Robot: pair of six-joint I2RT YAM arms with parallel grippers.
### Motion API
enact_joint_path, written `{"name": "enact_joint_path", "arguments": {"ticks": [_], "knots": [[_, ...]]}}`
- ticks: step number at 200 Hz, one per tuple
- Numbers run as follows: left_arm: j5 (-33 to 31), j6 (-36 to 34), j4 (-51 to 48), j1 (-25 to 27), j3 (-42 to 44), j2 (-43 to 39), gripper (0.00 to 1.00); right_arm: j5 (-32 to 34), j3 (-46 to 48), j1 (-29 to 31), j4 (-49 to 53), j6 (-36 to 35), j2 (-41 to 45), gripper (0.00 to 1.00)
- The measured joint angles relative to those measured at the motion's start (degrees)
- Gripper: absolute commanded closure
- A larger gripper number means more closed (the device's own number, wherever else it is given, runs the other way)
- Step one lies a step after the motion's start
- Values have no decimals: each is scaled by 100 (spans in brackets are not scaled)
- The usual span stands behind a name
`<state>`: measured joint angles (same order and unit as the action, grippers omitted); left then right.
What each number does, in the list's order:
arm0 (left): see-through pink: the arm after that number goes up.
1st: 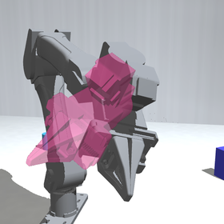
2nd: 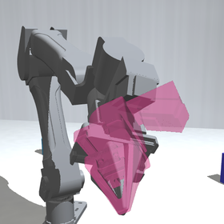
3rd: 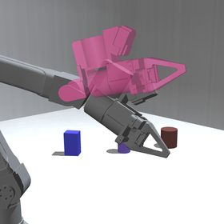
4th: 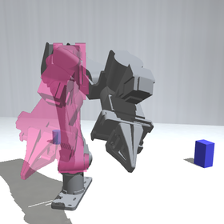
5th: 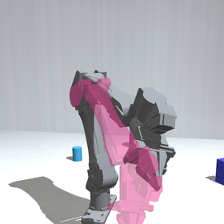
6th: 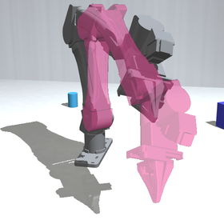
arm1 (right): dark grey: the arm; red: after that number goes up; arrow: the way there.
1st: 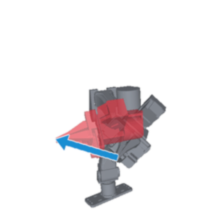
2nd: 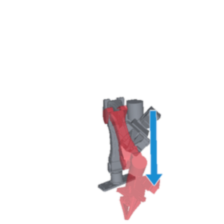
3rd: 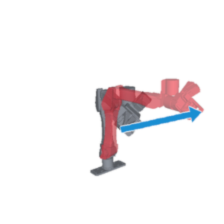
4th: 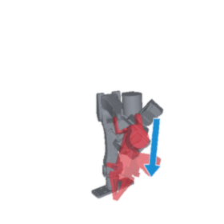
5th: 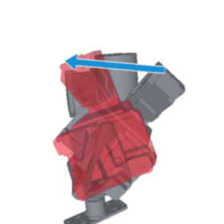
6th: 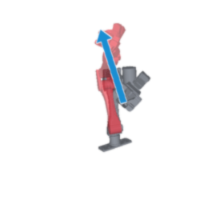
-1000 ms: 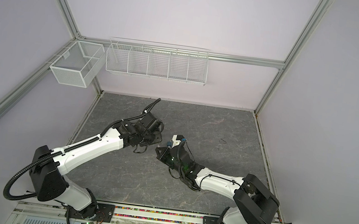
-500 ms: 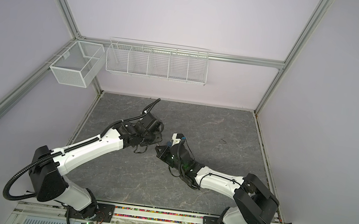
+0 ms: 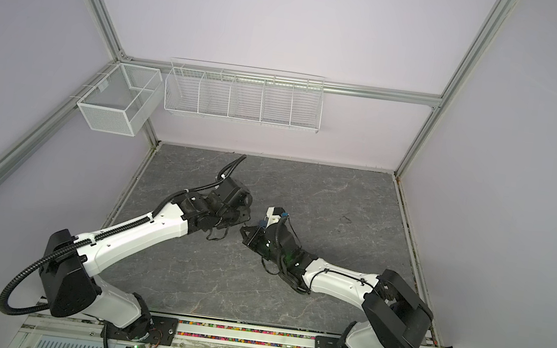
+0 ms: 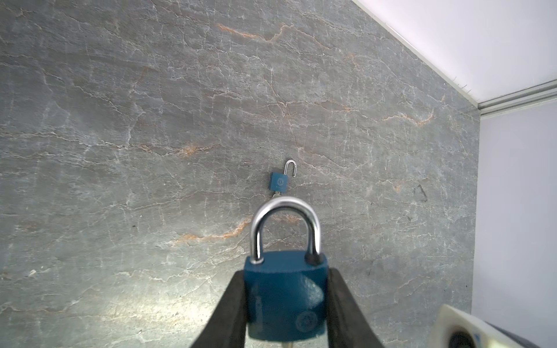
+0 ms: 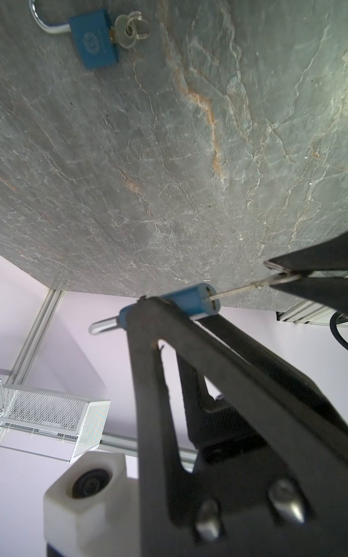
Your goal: Unlock with the key
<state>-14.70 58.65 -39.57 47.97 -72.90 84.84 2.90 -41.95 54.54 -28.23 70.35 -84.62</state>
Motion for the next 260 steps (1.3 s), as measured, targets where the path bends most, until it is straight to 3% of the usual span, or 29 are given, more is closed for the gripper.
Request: {"name": "enact_joint_path", "arguments": {"ticks": [103, 169, 260], "knots": [[-247, 136, 9, 168, 7, -68, 100, 48, -199, 15, 715, -2, 275, 94], [-396, 387, 74, 219, 50, -205, 100, -35, -254, 42, 476, 168, 212, 94], [-472, 273, 129, 271, 59, -251, 100, 76, -337, 52, 743, -208, 289, 94]]}}
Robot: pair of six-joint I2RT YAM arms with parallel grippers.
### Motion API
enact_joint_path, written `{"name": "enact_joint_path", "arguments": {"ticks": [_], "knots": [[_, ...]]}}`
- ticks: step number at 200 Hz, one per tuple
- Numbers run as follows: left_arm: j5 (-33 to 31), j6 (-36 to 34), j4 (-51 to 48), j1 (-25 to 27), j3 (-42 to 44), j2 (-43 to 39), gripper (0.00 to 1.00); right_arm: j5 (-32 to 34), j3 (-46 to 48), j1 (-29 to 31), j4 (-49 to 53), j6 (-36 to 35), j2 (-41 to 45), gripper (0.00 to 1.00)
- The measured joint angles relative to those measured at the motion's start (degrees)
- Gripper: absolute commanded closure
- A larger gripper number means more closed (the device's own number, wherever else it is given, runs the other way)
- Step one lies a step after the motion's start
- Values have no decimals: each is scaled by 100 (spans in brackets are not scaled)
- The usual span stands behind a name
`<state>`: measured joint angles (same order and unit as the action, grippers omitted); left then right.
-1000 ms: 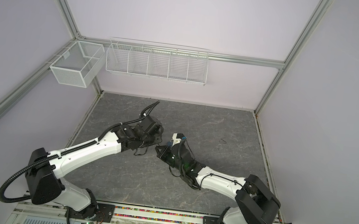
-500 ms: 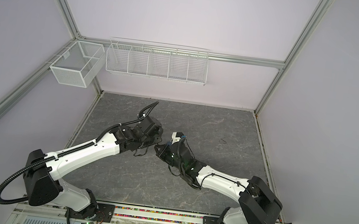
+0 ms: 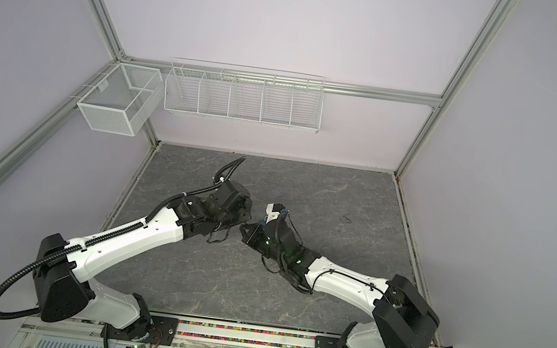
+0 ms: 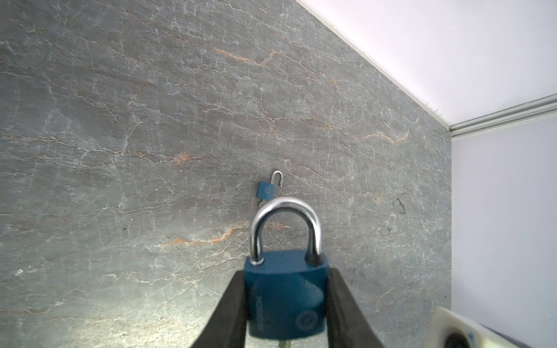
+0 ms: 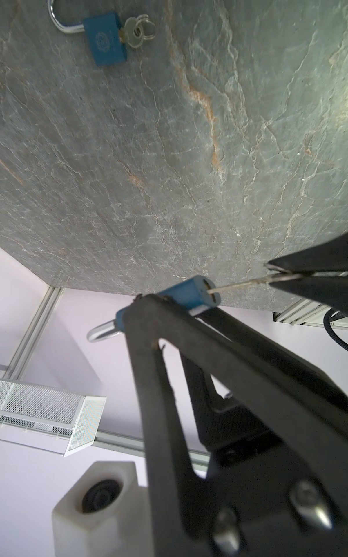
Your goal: Unlock with the key
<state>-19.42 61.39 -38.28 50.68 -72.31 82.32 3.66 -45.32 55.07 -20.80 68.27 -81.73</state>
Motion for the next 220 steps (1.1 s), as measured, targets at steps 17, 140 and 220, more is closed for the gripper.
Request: {"name": "enact_joint_path", "arguments": {"ticks": [17, 140, 220], "knots": [[-31, -52, -28, 20, 0, 0, 100, 17, 0, 13, 33, -44, 20, 94], [-22, -59, -74, 72, -17, -28, 100, 201, 28, 63, 254, -365, 197, 94], [-15, -57, -79, 74, -17, -90, 100, 479, -116, 149, 511, -839, 197, 94]]}}
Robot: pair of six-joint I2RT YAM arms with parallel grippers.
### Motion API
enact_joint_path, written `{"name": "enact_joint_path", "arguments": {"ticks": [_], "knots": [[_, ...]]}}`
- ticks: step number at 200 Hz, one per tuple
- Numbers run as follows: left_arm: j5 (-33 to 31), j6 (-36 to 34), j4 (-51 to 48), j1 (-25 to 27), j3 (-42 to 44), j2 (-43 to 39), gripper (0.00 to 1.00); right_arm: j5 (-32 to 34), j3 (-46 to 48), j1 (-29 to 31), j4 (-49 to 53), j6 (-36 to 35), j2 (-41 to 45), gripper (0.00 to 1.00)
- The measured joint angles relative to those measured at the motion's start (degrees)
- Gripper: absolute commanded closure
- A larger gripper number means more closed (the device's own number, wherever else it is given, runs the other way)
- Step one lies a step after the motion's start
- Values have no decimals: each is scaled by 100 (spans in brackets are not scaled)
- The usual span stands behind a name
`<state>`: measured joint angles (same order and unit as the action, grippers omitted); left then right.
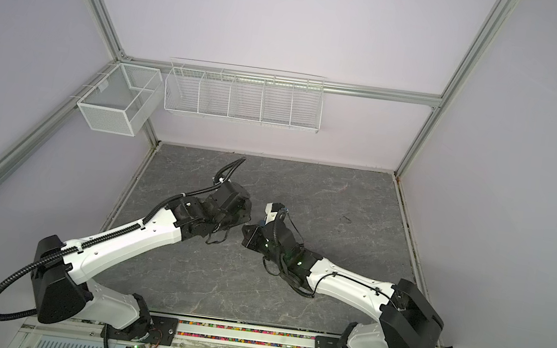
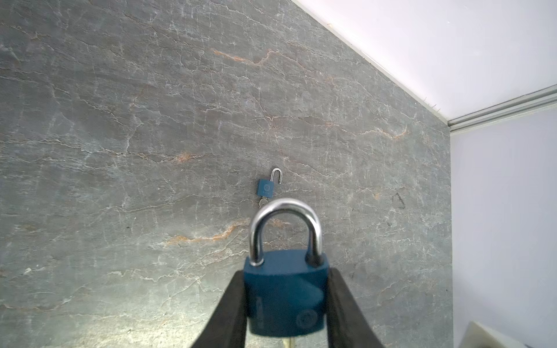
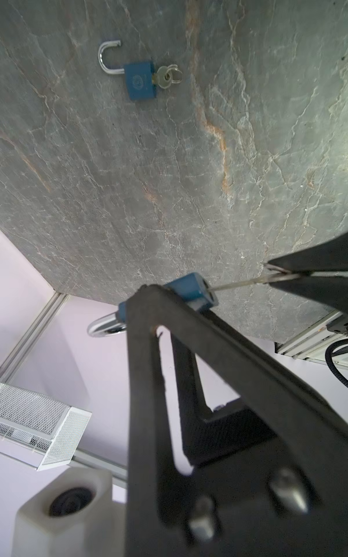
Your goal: Unlock with the key
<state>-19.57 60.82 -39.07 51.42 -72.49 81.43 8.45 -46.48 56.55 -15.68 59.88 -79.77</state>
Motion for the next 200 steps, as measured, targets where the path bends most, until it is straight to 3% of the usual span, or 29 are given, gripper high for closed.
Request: {"name": "enact_joint_path", "arguments": {"ticks": [78, 129, 200], "knots": [[-13, 22, 0, 42, 0, -61, 100, 199, -129, 20, 308, -22, 4, 94], [177, 15, -396, 212, 0, -120, 100, 975, -111, -205, 249, -31, 7, 94], [-9, -22, -514, 63, 9, -280, 100, 334, 361, -190, -35, -175, 544, 94]]}}
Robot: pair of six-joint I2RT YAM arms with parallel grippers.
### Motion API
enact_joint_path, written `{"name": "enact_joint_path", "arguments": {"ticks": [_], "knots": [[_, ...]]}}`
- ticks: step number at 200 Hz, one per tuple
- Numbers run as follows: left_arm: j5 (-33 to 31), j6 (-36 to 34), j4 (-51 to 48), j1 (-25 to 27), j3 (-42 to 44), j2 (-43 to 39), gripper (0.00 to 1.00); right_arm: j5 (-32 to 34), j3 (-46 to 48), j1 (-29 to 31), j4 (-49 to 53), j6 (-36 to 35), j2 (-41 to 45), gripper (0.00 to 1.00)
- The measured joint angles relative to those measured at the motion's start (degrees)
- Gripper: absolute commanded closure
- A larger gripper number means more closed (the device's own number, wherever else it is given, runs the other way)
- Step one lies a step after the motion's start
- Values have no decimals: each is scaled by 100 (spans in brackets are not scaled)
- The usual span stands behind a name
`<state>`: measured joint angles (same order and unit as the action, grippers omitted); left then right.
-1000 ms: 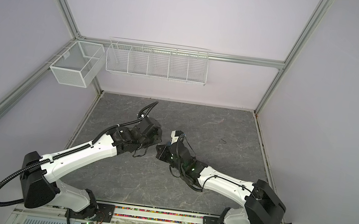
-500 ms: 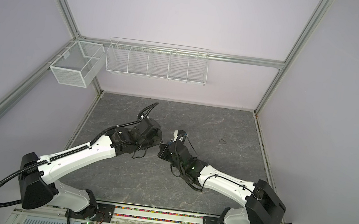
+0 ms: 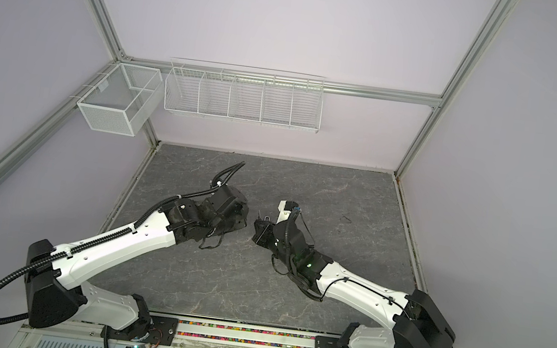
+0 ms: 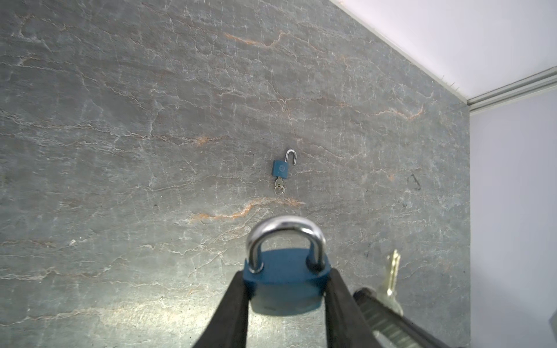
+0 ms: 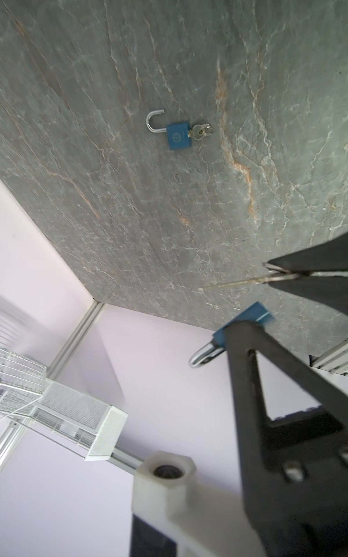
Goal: Unlock with the key
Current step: 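Push the key into the padlock's keyhole with the right gripper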
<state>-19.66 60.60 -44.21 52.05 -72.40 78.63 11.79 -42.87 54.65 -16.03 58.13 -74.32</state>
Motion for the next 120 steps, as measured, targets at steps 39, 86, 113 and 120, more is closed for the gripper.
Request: {"name": "enact_joint_path", "arguments": {"ticks": [39, 86, 113, 120], "knots": [[157, 22, 245, -157, 76, -149, 100, -487, 348, 33, -262, -66, -37, 94], [356, 24, 350, -157, 127, -192, 100, -883, 345, 37, -702, -225, -247, 94], [409, 24, 363, -173, 155, -210, 100, -1023, 299, 44, -848, -243, -385, 94], [422, 24, 365, -181, 155, -212, 100, -1036, 273, 57, -848, -247, -411, 94]]}}
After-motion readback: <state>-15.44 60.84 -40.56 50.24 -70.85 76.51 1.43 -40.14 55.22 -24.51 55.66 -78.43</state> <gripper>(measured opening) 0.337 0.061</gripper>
